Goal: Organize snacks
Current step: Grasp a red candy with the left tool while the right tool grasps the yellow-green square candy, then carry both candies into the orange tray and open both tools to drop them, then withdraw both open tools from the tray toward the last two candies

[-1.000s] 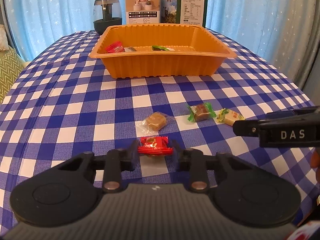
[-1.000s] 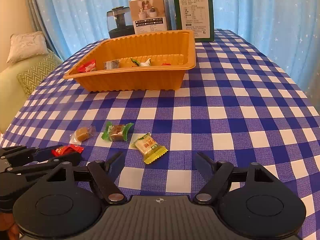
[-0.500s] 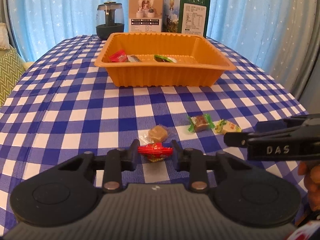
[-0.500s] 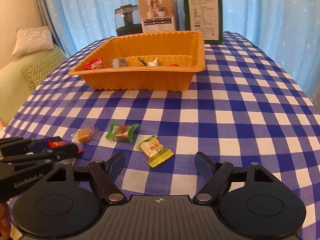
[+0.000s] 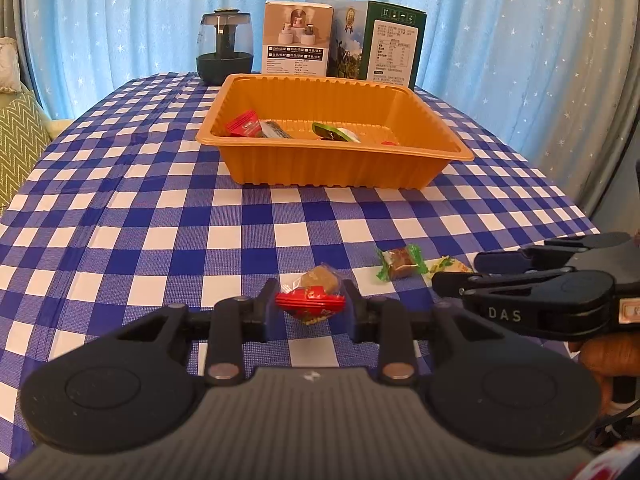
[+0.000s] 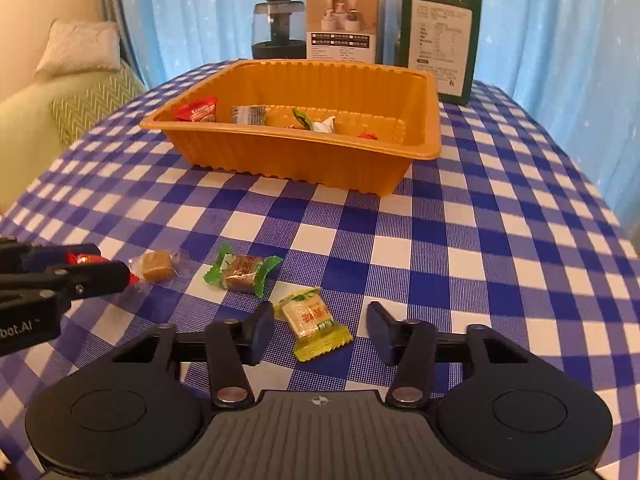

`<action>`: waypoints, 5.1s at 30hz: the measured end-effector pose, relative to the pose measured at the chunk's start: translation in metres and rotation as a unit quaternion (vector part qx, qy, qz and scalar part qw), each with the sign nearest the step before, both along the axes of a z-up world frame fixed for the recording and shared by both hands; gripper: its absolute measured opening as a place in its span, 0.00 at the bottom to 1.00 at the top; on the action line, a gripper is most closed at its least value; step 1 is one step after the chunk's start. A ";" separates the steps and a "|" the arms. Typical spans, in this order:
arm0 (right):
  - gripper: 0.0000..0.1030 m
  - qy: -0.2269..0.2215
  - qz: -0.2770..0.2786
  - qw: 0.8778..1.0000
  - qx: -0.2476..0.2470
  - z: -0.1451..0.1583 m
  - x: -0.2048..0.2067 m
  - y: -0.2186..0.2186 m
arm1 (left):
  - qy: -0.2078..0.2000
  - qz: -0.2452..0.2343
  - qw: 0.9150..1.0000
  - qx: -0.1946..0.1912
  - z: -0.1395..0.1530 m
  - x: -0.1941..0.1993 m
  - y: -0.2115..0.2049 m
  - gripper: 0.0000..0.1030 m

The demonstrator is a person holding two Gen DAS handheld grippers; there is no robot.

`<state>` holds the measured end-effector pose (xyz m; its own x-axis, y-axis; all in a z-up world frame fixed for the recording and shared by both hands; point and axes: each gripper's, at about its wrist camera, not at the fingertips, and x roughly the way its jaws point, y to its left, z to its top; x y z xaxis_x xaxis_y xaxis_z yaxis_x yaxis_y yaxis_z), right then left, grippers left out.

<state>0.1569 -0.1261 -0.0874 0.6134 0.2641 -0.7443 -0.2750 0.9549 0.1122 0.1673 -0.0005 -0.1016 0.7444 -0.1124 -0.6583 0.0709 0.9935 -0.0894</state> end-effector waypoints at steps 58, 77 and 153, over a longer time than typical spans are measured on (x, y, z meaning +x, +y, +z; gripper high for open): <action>0.21 -0.076 -0.046 0.992 0.089 0.078 0.068 -0.033 | -0.075 -0.034 0.997 -0.008 0.068 0.102 0.002 0.28; 0.21 -0.064 -0.069 0.990 0.109 0.062 0.133 -0.034 | -0.049 -0.035 0.998 -0.003 0.048 0.184 0.014 0.28; 0.63 -0.065 -0.120 0.983 0.125 0.073 0.021 -0.058 | -0.061 0.003 0.998 0.011 0.054 0.043 0.016 0.77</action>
